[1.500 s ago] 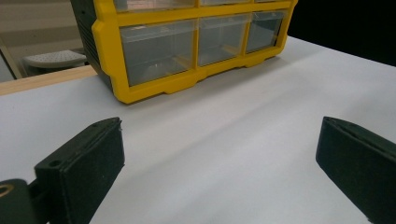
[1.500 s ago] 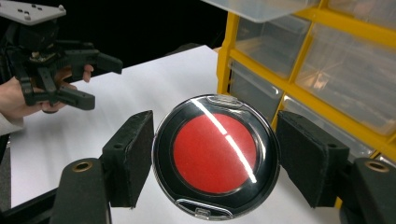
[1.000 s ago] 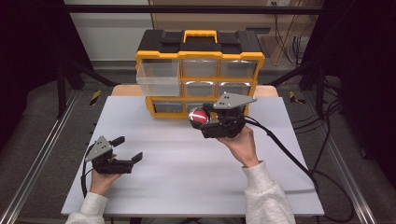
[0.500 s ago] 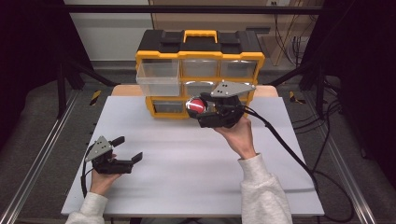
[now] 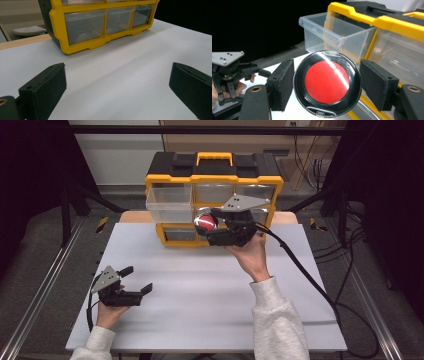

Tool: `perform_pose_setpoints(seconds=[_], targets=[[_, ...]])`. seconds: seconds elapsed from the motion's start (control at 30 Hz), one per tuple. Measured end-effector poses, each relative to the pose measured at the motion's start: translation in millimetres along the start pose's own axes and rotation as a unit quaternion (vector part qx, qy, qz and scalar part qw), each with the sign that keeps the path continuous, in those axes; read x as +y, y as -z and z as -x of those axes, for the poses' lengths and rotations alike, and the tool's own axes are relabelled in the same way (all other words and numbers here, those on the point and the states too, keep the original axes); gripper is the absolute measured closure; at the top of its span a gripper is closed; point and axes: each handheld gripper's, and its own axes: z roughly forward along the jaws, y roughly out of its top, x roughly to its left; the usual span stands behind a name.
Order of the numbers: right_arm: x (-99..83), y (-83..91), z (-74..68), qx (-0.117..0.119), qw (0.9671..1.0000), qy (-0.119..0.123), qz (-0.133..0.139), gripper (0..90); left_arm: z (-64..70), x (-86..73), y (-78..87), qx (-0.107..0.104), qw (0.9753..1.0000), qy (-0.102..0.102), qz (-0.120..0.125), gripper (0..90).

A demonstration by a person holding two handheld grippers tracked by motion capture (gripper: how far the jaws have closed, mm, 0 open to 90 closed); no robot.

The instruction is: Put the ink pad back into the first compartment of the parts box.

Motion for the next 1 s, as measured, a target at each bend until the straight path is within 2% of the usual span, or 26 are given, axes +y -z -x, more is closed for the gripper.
perform_pose_setpoints(seconds=[0.33, 1.0], targets=[[18.1, -8.2, -0.9, -0.005, 0.9999, 0.009, 0.003, 30.3, -0.1, 0.0, -0.2, 0.000, 1.0000, -0.001, -0.001, 0.9], [42.3, -31.5, 7.9, -0.016, 0.9998, -0.001, 0.012, 30.3, -0.5, 0.0, -0.2, -0.001, 1.0000, -0.002, -0.002, 0.9]])
